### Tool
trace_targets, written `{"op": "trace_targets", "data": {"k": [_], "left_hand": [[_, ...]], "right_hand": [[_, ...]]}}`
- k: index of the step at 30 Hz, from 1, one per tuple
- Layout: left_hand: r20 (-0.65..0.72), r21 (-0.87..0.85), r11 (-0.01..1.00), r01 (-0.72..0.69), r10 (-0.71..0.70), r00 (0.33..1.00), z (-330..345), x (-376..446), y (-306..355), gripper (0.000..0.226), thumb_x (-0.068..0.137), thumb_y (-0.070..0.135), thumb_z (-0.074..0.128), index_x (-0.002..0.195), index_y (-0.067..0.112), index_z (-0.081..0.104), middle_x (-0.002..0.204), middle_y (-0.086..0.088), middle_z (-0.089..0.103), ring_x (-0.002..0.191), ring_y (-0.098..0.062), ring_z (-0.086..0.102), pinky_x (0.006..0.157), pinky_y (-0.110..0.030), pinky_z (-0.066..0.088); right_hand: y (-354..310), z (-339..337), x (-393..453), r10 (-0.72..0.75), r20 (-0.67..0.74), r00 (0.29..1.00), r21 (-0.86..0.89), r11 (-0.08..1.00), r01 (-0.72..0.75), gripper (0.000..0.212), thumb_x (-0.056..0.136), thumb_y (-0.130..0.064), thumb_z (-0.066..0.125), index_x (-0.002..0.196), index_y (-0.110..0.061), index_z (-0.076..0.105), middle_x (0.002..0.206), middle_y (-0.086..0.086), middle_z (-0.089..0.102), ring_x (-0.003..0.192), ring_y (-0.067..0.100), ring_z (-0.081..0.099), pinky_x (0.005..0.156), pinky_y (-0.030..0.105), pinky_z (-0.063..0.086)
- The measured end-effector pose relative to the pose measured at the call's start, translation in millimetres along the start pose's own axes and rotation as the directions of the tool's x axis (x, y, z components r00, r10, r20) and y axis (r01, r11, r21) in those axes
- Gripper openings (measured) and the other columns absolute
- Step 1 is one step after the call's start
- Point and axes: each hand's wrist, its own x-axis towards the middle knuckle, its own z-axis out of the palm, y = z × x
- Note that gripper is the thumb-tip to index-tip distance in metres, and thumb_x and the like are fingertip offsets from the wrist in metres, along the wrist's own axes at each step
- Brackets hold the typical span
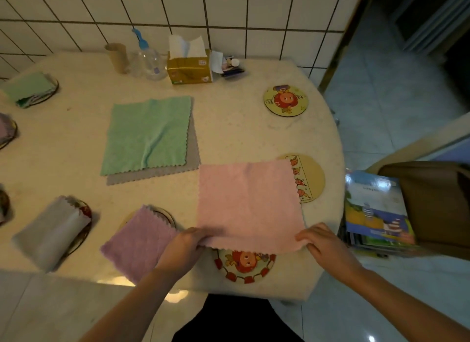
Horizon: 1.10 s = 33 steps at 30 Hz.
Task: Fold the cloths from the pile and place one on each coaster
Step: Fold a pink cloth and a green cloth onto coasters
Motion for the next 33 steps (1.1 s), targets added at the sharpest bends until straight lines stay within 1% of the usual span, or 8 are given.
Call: {"op": "trace_targets", "data": {"k": [5,9,13,16,19,24,30,33], "left_hand": [[-0.073,-0.243,0.956,0.164,-0.187,0.98,-23,29,-6,0.023,0.08,0.004,0.068,0.093,0.023,0.072,0.09,0.007,0.071,0.086,-0.01,0.064,0.077,-0.026,0.049],[-0.13,-0.533,0.806,0.259,-0.38,0.916,-38,64,-10,0.002,0.083,0.009,0.07,0.083,0.008,0.07,0.077,-0.01,0.068,0.07,-0.018,0.058,0.066,-0.034,0.047],[-0.09,-0.692,0.63,0.353,-0.561,0.823,-41,106,-14,0.024,0.085,0.018,0.069,0.073,0.0,0.06,0.066,-0.009,0.054,0.064,-0.017,0.048,0.059,-0.031,0.039],[-0.078,-0.717,0.586,0.377,-0.606,0.792,-40,126,-10,0.026,0.088,0.018,0.066,0.071,-0.001,0.059,0.064,-0.008,0.051,0.061,-0.018,0.044,0.056,-0.03,0.033],[-0.089,-0.697,0.599,0.393,-0.617,0.782,-38,143,-12,0.02,0.088,0.021,0.066,0.082,0.002,0.068,0.074,-0.007,0.063,0.064,-0.017,0.053,0.058,-0.029,0.042],[-0.122,-0.68,0.614,0.401,-0.634,0.764,-37,154,-16,0.013,0.087,0.025,0.068,0.081,0.014,0.07,0.075,-0.003,0.069,0.065,-0.017,0.059,0.061,-0.031,0.047],[-0.147,-0.627,0.624,0.467,-0.683,0.715,-30,160,-24,0.033,0.081,0.03,0.072,0.059,0.012,0.056,0.061,-0.007,0.055,0.062,-0.021,0.049,0.059,-0.032,0.035],[-0.183,-0.55,0.666,0.504,-0.685,0.705,-32,161,-19,0.022,0.081,0.031,0.072,0.086,0.01,0.069,0.081,-0.008,0.068,0.077,-0.025,0.061,0.068,-0.035,0.047]], "right_hand": [[-12,-24,41,0.143,-0.185,0.972,0.161,0.98,-0.114,0.018,0.079,-0.006,0.068,0.087,-0.022,0.068,0.089,-0.012,0.061,0.091,0.004,0.052,0.08,0.011,0.038],[-20,-41,88,0.359,-0.168,0.918,0.5,0.833,-0.234,0.004,0.087,-0.018,0.063,0.086,-0.014,0.065,0.084,0.002,0.068,0.081,0.015,0.065,0.073,0.03,0.054],[-14,-42,139,0.488,-0.192,0.851,0.573,0.76,-0.307,0.011,0.091,-0.017,0.057,0.091,-0.01,0.065,0.087,0.007,0.068,0.079,0.019,0.064,0.069,0.031,0.052],[-1,-33,160,0.582,-0.15,0.799,0.553,0.72,-0.42,0.016,0.091,-0.02,0.056,0.096,-0.008,0.065,0.083,0.009,0.066,0.077,0.022,0.06,0.069,0.032,0.047],[13,-22,170,0.632,-0.129,0.765,0.528,0.696,-0.486,0.024,0.09,-0.022,0.058,0.089,0.002,0.061,0.07,0.009,0.056,0.066,0.022,0.05,0.059,0.031,0.04],[18,-24,179,0.64,-0.187,0.746,0.479,0.722,-0.499,0.024,0.09,-0.028,0.059,0.103,-0.007,0.06,0.092,0.004,0.06,0.084,0.02,0.058,0.077,0.036,0.048],[27,-19,188,0.623,-0.246,0.742,0.301,0.777,-0.553,0.025,0.089,-0.032,0.059,0.098,-0.01,0.061,0.091,0.004,0.062,0.077,0.019,0.054,0.072,0.033,0.044],[25,-23,190,0.643,-0.257,0.722,0.3,0.763,-0.573,0.028,0.089,-0.037,0.058,0.099,-0.011,0.058,0.092,0.008,0.065,0.078,0.023,0.058,0.073,0.035,0.047]]}}
